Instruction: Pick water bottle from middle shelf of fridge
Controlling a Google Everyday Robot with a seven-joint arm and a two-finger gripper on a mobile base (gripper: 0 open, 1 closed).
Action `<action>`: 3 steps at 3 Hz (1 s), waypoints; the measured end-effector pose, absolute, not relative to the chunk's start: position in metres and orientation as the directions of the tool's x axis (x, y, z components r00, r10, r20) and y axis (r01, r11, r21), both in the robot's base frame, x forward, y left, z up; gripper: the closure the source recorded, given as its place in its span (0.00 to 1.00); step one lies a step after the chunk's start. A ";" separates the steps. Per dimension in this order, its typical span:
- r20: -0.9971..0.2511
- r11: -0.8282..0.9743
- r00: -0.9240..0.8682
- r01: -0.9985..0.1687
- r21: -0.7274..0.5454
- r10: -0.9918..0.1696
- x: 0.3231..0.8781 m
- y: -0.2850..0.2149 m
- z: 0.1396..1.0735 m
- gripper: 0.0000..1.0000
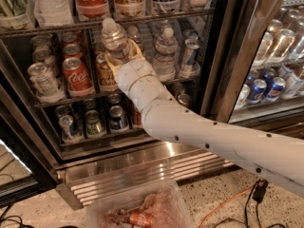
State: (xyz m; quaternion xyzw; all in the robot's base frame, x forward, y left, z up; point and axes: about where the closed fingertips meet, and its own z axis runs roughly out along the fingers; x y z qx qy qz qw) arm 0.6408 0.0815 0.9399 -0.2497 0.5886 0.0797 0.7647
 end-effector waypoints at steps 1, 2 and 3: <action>-0.941 0.831 0.256 -0.456 -0.317 -0.219 0.627 0.074 0.928 1.00; -0.943 0.809 0.215 -0.486 -0.329 -0.254 0.619 0.063 0.917 1.00; -0.947 0.805 0.187 -0.500 -0.321 -0.261 0.614 0.052 0.911 1.00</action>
Offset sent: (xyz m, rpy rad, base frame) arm -0.0317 -0.0353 -0.0386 -0.1522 0.1561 0.0685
